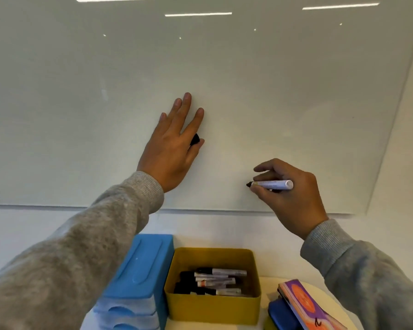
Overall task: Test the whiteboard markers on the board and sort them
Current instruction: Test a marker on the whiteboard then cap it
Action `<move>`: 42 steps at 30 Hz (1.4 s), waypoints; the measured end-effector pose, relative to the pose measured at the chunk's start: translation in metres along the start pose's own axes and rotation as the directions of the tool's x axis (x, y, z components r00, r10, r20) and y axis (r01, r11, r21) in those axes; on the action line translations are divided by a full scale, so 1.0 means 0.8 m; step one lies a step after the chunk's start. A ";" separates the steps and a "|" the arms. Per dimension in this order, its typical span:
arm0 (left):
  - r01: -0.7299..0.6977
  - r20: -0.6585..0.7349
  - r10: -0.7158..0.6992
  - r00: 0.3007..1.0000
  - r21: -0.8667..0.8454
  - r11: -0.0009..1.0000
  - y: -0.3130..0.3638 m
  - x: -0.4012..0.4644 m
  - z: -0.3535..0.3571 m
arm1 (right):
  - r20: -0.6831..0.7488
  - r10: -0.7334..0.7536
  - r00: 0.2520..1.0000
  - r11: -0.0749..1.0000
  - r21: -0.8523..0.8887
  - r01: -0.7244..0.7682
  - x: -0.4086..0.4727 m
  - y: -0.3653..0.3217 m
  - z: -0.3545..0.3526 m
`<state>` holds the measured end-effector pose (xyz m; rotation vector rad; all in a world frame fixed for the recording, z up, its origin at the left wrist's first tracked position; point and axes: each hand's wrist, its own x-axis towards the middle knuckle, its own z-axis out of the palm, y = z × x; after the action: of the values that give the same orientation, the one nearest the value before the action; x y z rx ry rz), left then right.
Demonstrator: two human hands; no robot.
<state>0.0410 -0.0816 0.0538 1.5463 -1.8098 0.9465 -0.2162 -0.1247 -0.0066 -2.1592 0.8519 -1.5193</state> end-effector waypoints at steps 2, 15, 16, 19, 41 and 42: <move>0.008 0.058 -0.005 0.998 -0.065 0.998 0.006 -0.033 -0.001 | 0.077 0.085 0.993 0.996 0.031 -0.087 -0.021 0.001 0.005; 0.834 0.791 -0.269 0.549 -0.539 0.118 0.098 -0.271 -0.016 | 0.163 0.333 0.929 0.860 0.353 -0.370 -0.153 -0.037 0.051; 0.855 0.829 -0.249 0.501 -0.518 -0.002 0.100 -0.278 -0.017 | 0.181 0.347 0.920 0.850 0.353 -0.390 -0.159 -0.038 0.055; 0.850 0.837 -0.228 0.498 -0.523 -0.062 0.106 -0.281 -0.021 | 0.271 0.349 0.897 0.809 0.396 -0.434 -0.166 -0.041 0.063; 0.710 0.755 -0.322 0.571 -0.651 -0.268 0.119 -0.280 -0.021 | 0.309 0.454 0.835 0.538 0.652 -0.534 -0.158 -0.014 0.062; 0.705 0.751 -0.327 0.574 -0.656 -0.270 0.118 -0.280 -0.021 | 0.319 0.452 0.833 0.542 0.644 -0.540 -0.157 -0.013 0.061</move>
<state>-0.0149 0.0697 -0.1285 1.1474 -0.9680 -1.0377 -0.1975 -0.0364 -0.1078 -1.2514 0.6035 -1.1309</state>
